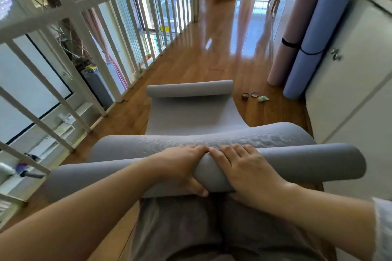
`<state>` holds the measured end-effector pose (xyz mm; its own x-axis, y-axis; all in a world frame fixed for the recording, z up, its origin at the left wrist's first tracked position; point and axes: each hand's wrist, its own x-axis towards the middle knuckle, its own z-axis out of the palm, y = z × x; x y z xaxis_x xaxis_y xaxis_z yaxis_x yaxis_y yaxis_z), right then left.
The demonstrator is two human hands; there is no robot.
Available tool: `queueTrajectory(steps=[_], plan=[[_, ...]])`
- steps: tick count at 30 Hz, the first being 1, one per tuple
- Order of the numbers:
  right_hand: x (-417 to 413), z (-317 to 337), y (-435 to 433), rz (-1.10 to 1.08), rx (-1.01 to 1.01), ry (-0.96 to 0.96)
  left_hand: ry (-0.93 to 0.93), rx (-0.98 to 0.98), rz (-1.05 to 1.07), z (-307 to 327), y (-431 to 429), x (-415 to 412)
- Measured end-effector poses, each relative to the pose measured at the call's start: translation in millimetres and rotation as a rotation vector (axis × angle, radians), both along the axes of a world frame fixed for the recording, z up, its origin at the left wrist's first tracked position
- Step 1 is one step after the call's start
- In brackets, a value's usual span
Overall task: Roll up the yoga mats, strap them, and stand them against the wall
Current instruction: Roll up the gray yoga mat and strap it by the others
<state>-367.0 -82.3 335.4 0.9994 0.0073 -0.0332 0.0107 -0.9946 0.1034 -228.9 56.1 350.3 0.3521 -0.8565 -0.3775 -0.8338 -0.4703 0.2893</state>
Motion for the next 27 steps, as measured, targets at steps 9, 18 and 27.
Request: queueTrajectory(steps=[9,18,27], plan=[[35.6,22.4,-18.4,-0.02,0.194,0.162,-0.459,-0.053,0.089,-11.2,3.9,-14.7],[38.6,-2.7,-5.8,-0.071,-0.005,-0.047,-0.259,0.006,0.073,5.7,-9.6,9.7],[67.2,25.2,-21.6,-0.104,0.178,0.199,-0.569,-0.095,0.125,-9.7,-2.3,0.1]])
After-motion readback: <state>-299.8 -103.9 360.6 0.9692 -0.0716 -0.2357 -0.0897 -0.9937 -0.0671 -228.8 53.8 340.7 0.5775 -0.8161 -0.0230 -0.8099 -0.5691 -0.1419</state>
